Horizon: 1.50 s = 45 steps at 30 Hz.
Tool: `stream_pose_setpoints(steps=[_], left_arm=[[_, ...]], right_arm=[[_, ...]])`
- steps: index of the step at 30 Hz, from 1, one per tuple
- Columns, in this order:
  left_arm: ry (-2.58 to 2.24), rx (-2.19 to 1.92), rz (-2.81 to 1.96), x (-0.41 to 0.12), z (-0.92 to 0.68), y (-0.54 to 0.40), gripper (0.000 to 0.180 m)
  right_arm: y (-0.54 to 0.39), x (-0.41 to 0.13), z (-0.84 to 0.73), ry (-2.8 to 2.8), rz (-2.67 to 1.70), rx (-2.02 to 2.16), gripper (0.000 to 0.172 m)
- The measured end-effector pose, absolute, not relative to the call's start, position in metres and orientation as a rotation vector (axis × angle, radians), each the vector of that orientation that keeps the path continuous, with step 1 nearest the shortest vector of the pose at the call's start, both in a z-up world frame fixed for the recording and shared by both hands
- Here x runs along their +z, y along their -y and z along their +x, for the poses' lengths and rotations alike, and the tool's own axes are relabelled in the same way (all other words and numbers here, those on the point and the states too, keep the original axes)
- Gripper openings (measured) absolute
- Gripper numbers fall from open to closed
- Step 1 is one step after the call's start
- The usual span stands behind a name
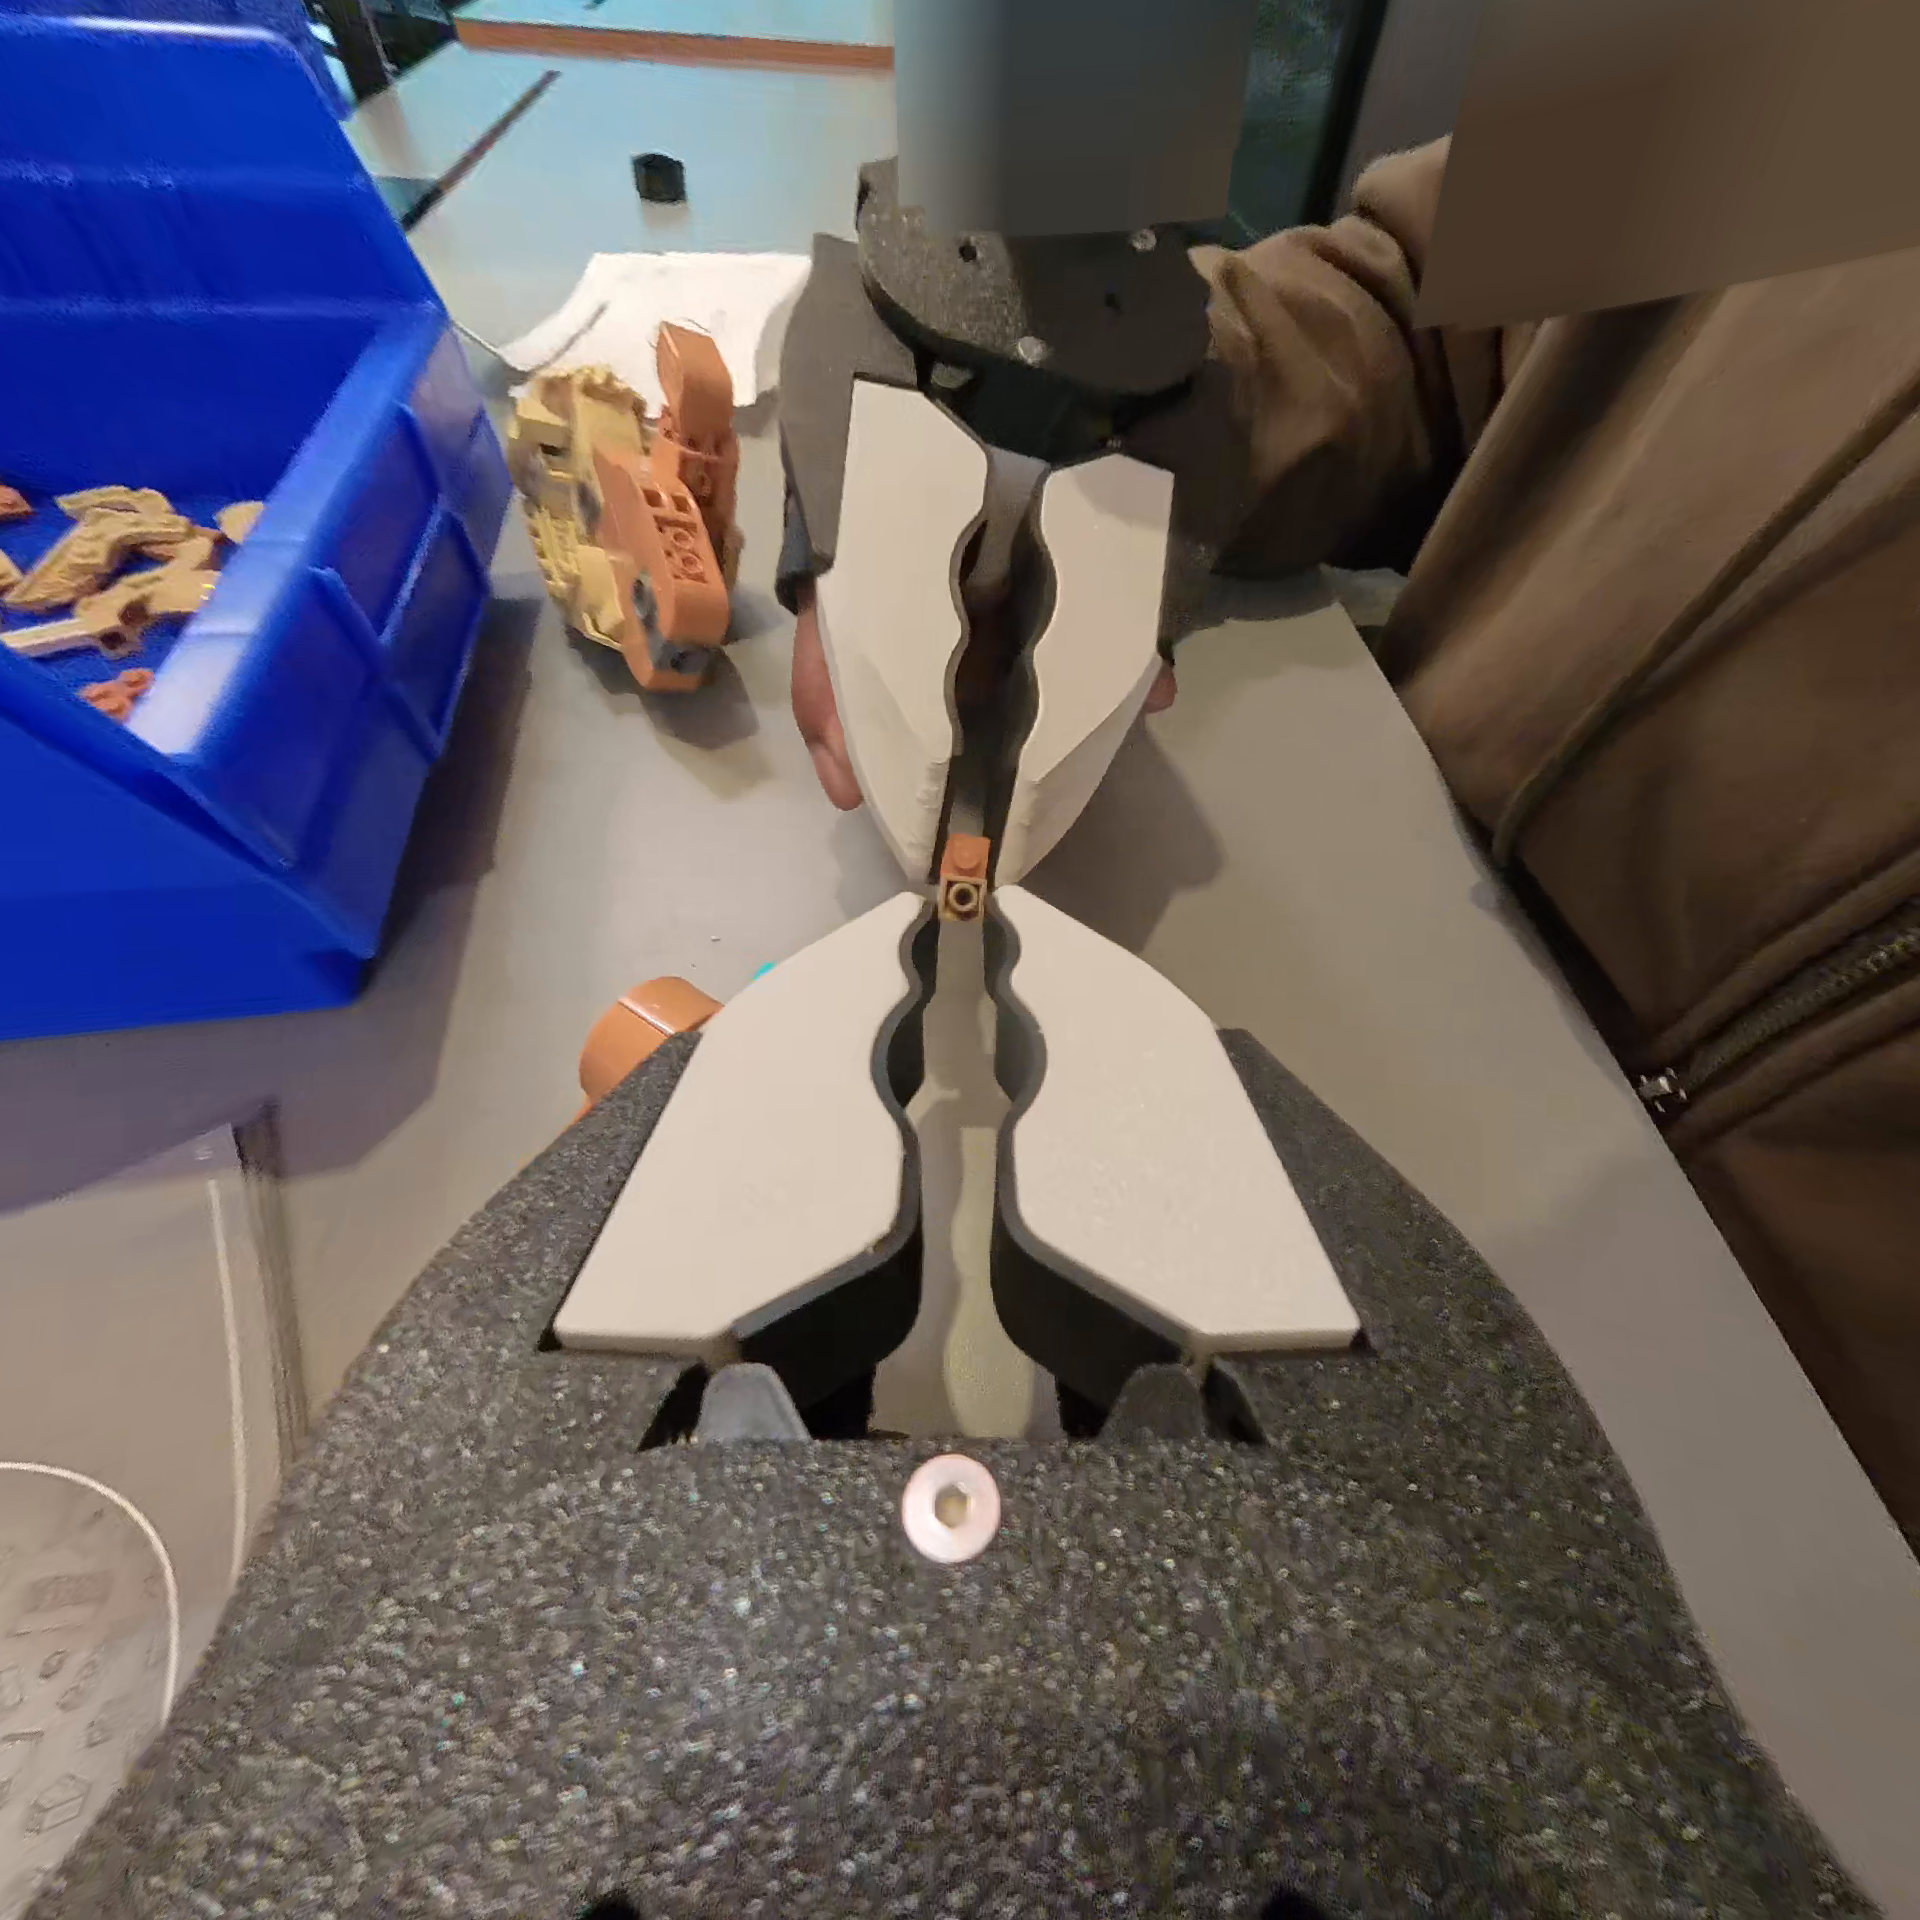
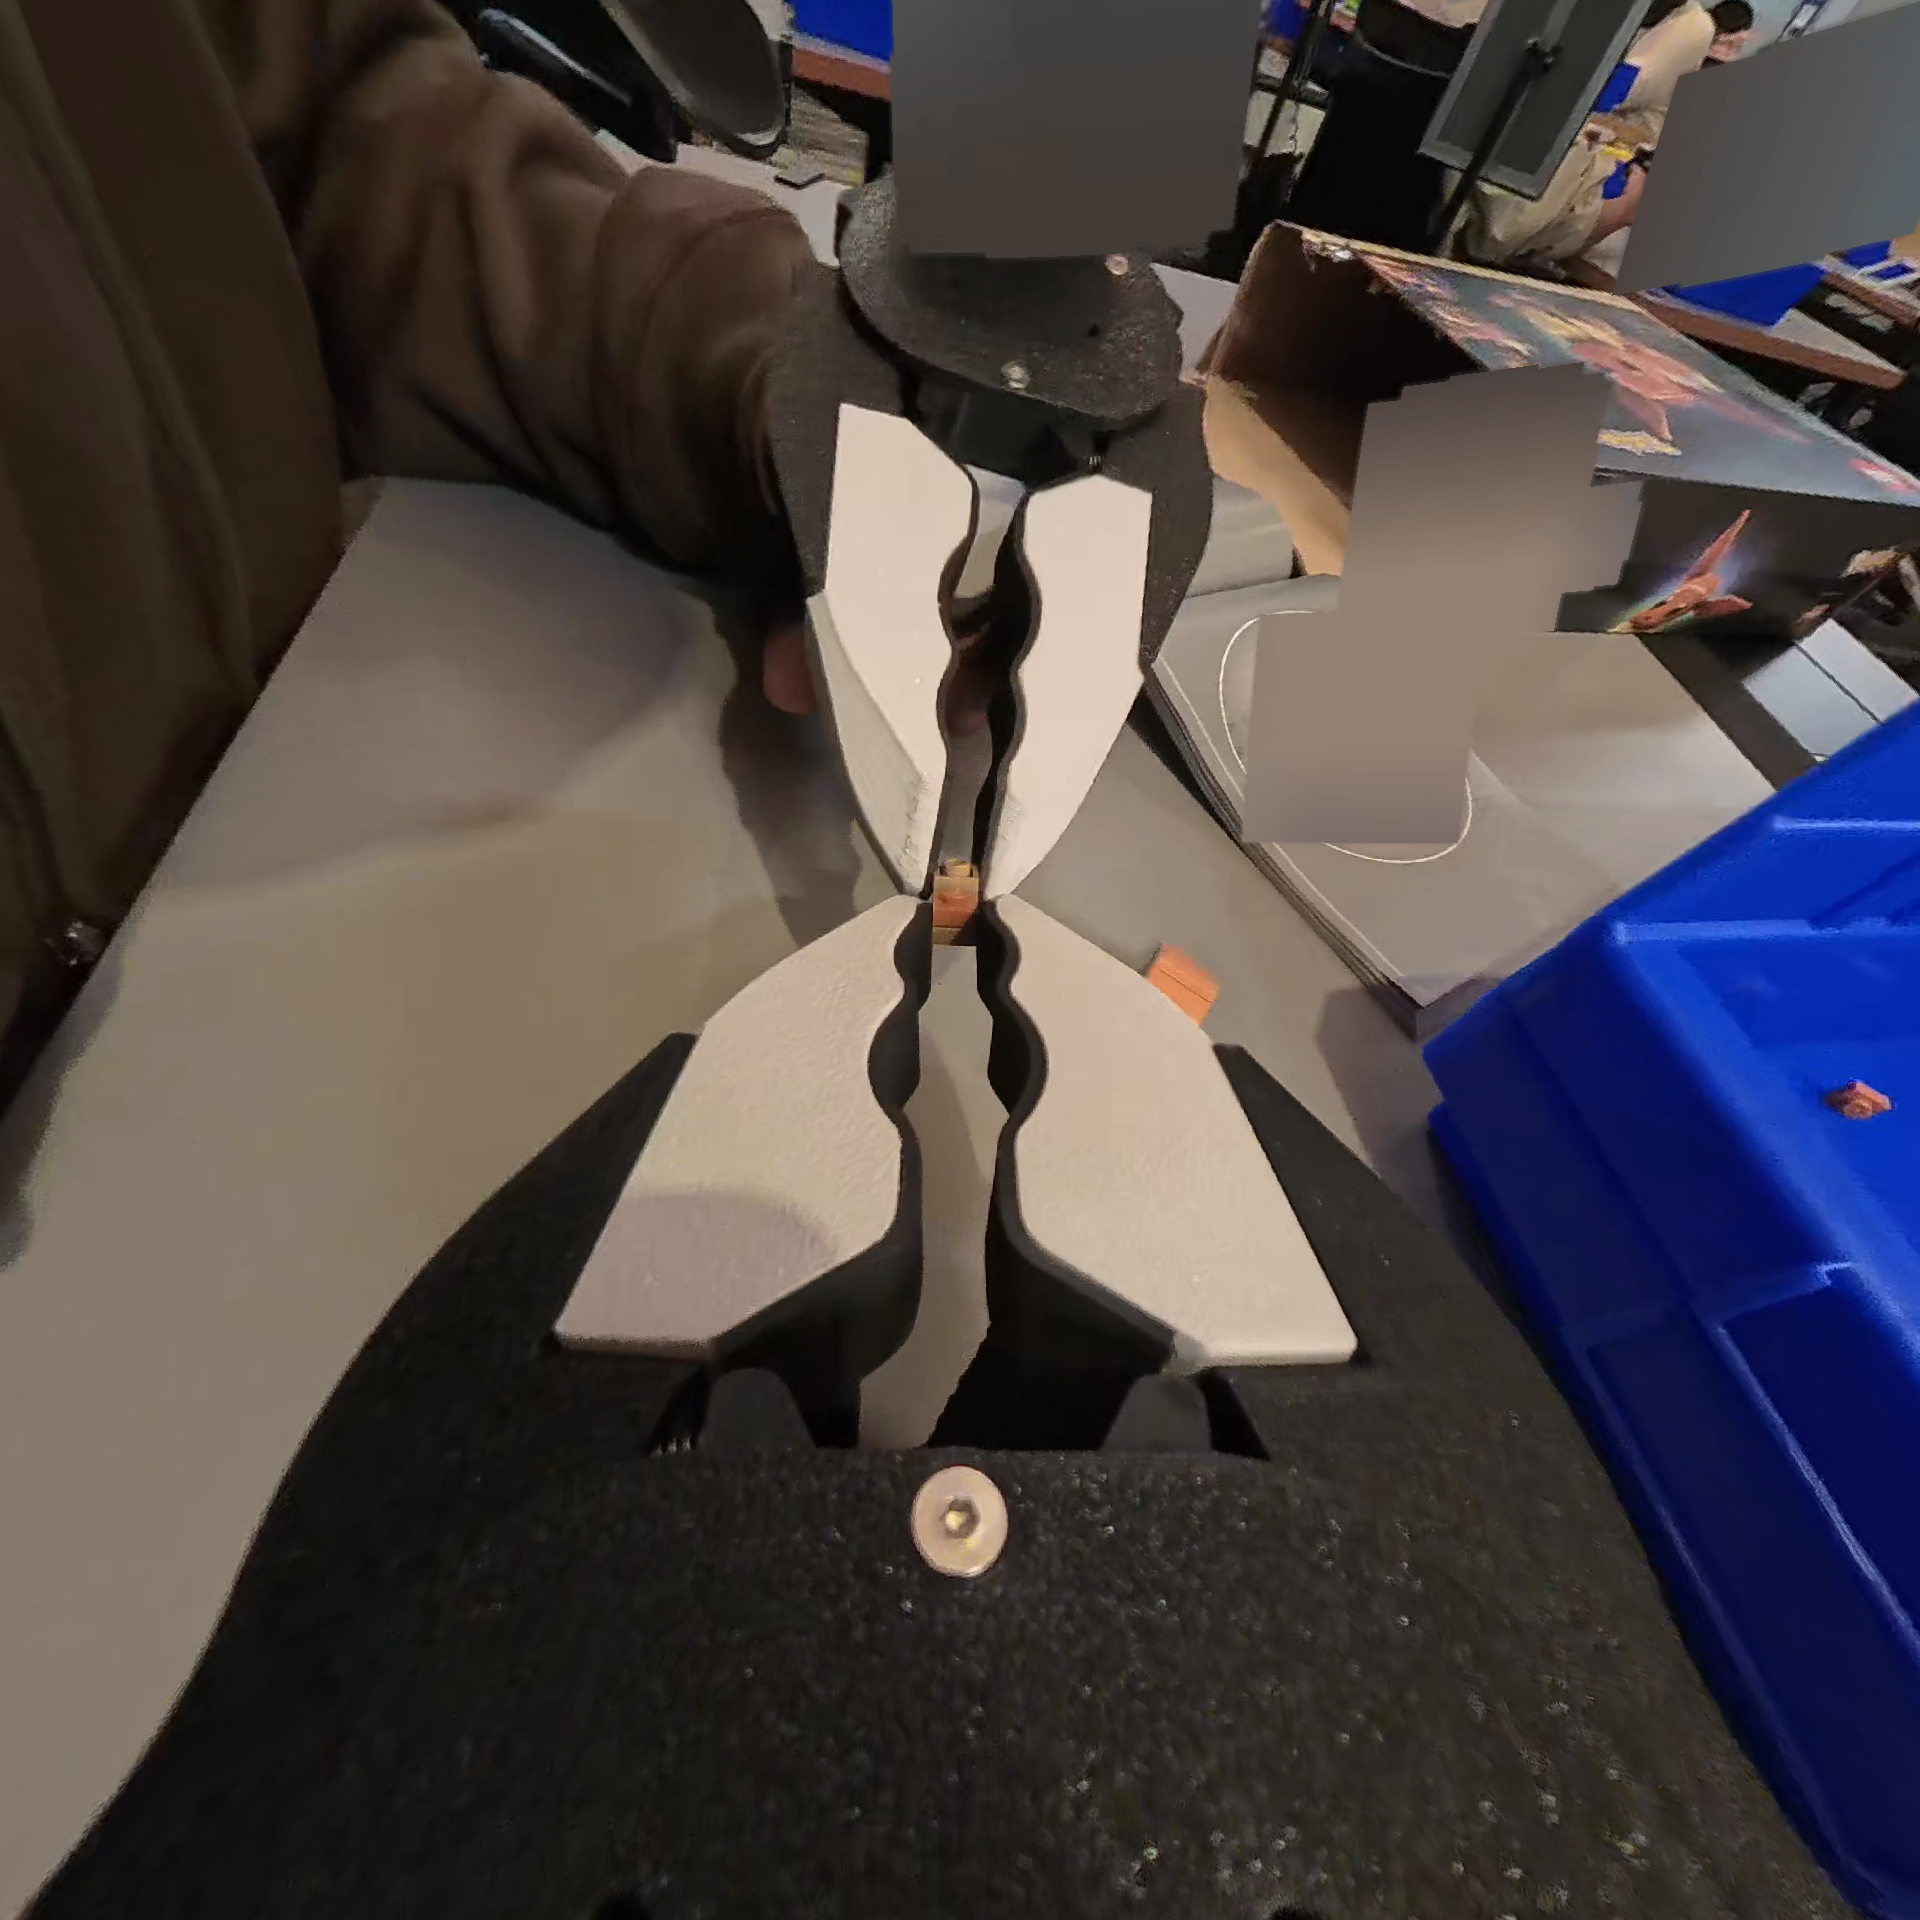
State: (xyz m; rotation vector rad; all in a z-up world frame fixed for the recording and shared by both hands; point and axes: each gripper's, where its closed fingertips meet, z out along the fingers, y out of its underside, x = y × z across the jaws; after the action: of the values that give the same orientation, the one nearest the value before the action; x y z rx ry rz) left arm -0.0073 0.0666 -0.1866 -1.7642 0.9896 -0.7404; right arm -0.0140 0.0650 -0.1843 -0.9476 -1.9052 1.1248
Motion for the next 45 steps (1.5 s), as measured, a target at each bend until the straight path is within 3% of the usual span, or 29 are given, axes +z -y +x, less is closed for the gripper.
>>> stream_pose_setpoints(steps=[10,27,34,40,45], left_arm=[[-1.011,-0.711,-1.744,-0.186,-0.005,-0.067,0.008],[-0.915,-0.936,-1.998,-0.205,0.002,-0.06,0.007],[-0.851,-0.87,-1.83,-0.183,-0.004,-0.072,0.008],[-0.57,-1.132,-1.865,-0.171,-0.019,-0.082,0.007],[-0.604,-1.123,-1.947,-0.183,-0.01,-0.078,0.009]], right_arm=[[-0.065,-0.185,-0.013,1.919,-0.951,1.121,0.008],[-0.06,-0.2,-0.006,2.009,-0.455,0.561,0.008],[-0.073,-0.179,-0.011,1.881,-0.635,0.768,0.008],[-0.082,-0.191,-0.012,1.883,-0.521,0.576,0.008],[-0.077,-0.187,-0.014,1.847,-0.494,0.599,0.008]])
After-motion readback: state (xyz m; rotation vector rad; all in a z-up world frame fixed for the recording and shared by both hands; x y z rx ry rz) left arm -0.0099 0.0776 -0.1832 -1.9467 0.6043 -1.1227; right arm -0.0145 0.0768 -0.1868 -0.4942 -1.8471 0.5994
